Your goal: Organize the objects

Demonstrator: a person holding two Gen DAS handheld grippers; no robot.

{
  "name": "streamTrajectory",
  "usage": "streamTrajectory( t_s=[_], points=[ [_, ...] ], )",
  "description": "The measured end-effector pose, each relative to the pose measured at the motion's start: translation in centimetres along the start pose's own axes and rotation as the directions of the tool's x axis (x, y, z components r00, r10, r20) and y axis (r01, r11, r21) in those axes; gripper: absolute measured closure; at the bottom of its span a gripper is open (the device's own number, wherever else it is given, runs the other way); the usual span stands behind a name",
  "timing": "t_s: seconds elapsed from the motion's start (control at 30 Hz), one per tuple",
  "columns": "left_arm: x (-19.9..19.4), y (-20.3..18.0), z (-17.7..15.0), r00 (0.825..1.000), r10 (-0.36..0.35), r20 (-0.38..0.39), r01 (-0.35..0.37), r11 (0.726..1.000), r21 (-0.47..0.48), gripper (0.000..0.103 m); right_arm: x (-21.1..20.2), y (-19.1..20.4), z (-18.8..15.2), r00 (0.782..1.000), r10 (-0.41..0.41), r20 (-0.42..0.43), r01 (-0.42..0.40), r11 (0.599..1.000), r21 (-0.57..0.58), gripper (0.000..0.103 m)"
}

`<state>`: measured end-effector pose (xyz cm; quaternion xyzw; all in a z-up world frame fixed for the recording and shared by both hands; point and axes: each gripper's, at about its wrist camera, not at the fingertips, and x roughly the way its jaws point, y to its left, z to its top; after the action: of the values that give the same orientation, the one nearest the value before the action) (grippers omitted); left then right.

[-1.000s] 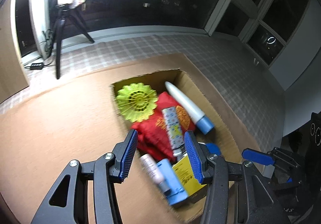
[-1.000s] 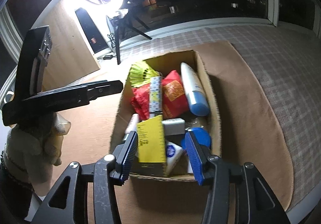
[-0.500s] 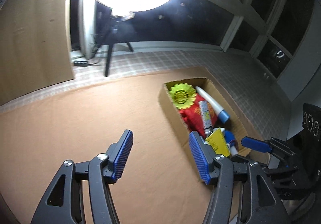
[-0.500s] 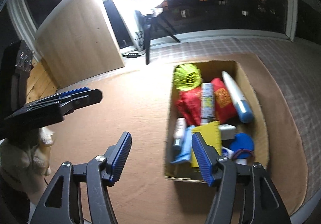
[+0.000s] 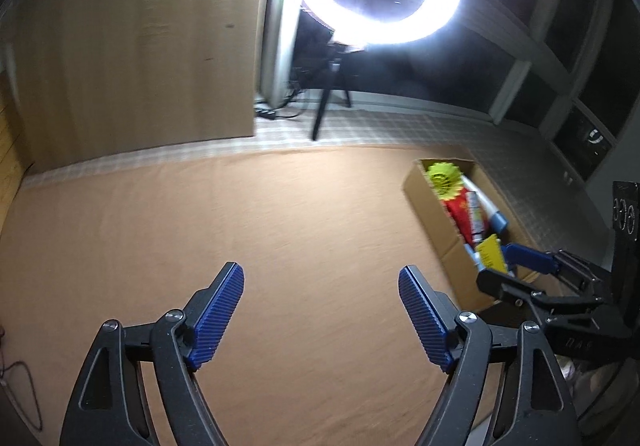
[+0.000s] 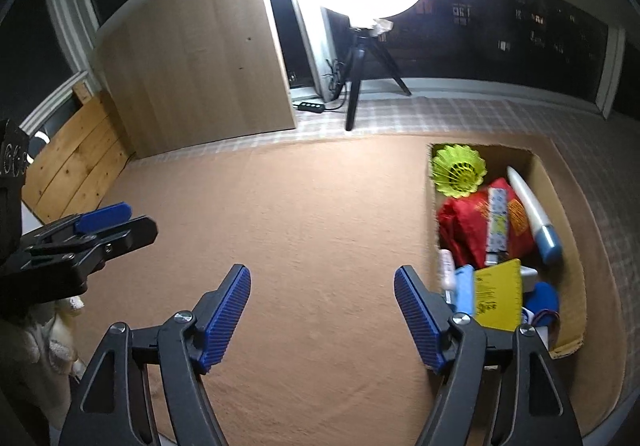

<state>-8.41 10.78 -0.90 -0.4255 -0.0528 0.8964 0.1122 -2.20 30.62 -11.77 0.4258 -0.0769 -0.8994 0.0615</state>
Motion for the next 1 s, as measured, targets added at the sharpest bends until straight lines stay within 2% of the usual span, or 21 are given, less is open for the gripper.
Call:
streamTrajectory(
  t_s=[0.33,0.67,1.0],
  points=[
    [-2.6,5.3,-3.4,0.994,0.107,-0.029,-0.109,0.992,-0.065,0.018,1.4,4.6,-0.5,0.998,-0.055,0.006,0.055,0.997,-0.052,0.024],
    [-2.8,8.7,-6.3,0.986,0.148,-0.074,-0.156,0.981,-0.115,0.015,3.0,7.4,-1.7,0.998,-0.059,-0.015,0.058,0.996,-0.066,0.023],
    [-2.5,10.7,-7.3,0.980,0.175,-0.093,-0.187,0.973,-0.134,0.015,3.8,9.1,-2.0,0.996,-0.082,-0.020,0.080,0.993,-0.091,0.023]
  ],
)
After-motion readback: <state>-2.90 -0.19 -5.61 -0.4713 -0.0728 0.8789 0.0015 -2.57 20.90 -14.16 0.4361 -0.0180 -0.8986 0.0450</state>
